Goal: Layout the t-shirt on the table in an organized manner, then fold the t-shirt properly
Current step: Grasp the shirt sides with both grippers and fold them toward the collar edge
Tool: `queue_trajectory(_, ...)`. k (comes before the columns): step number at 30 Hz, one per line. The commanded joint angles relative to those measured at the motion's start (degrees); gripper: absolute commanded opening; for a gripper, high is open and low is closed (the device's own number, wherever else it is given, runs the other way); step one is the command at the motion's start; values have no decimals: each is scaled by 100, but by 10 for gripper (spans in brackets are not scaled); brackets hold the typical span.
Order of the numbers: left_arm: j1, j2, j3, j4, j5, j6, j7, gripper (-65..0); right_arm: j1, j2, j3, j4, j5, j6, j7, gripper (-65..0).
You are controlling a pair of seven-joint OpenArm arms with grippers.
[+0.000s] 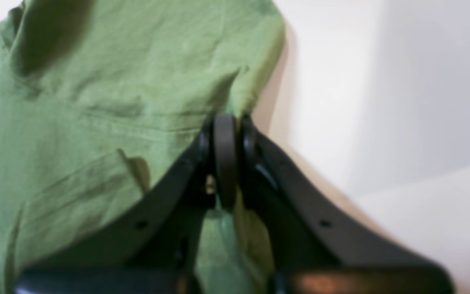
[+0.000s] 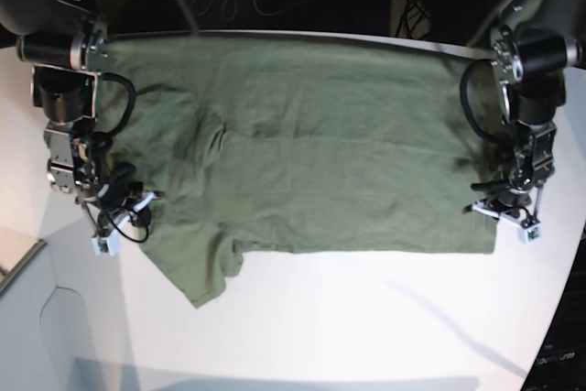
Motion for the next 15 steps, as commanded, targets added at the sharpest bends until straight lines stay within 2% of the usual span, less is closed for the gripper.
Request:
queue_trajectory(1, -43, -10, 1, 265, 10, -161, 15, -650, -22, 35, -3, 15, -156, 28, -276, -650)
queue_trajectory(4, 273, 25, -7, 1003, 10, -187, 23, -650, -171, 35, 6, 402, -148, 28, -303, -650)
queue_trajectory(6, 458, 104, -7, 1425, -104, -187, 252, -650, -479, 35, 15, 833, -148, 28, -267, -650)
queue_trajectory(9, 783, 104, -16, 2023, -562, -213, 604, -650, -953, -70, 15, 1685, -139, 28, -259, -650)
queue_trajectory(15, 1408, 122, -262, 3025, -1115, -205, 621, -650, -1789, -140, 50, 3233, -130, 10, -259, -650)
